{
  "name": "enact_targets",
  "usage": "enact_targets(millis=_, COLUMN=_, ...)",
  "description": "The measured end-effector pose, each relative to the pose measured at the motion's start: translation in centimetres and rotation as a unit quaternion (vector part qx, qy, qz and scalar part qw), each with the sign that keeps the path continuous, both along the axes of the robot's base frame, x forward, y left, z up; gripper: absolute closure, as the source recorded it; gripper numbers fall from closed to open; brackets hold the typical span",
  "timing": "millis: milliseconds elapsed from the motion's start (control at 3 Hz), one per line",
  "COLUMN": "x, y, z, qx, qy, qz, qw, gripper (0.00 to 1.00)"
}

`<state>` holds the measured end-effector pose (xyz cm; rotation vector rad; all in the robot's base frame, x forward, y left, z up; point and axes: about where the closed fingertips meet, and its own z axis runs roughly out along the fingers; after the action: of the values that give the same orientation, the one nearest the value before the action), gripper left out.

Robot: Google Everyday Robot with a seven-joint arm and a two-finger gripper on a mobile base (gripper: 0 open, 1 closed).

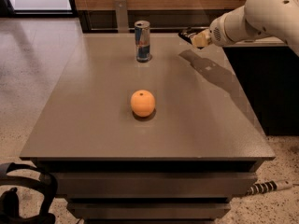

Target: Pick rxbar chocolate

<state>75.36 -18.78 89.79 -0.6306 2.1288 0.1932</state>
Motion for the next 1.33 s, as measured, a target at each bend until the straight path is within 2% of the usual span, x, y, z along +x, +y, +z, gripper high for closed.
enact_targets(millis=667, x=-0.5, y=-0.8, z=3.5, qx=0.01, qy=-0.034, qz=0.021, qw=0.9991, gripper=1.0)
enact_targets(millis=1000, x=-0.9, y=-0.8, z=5.6, qx=0.026, qy=-0.054, qz=0.057, qw=0.9966, gripper=1.0)
enact_targets(millis=1333, x=-1.2, y=-0.4, z=7.4, qx=0.045, qy=-0.072, qz=0.094, qw=0.992, gripper=1.0)
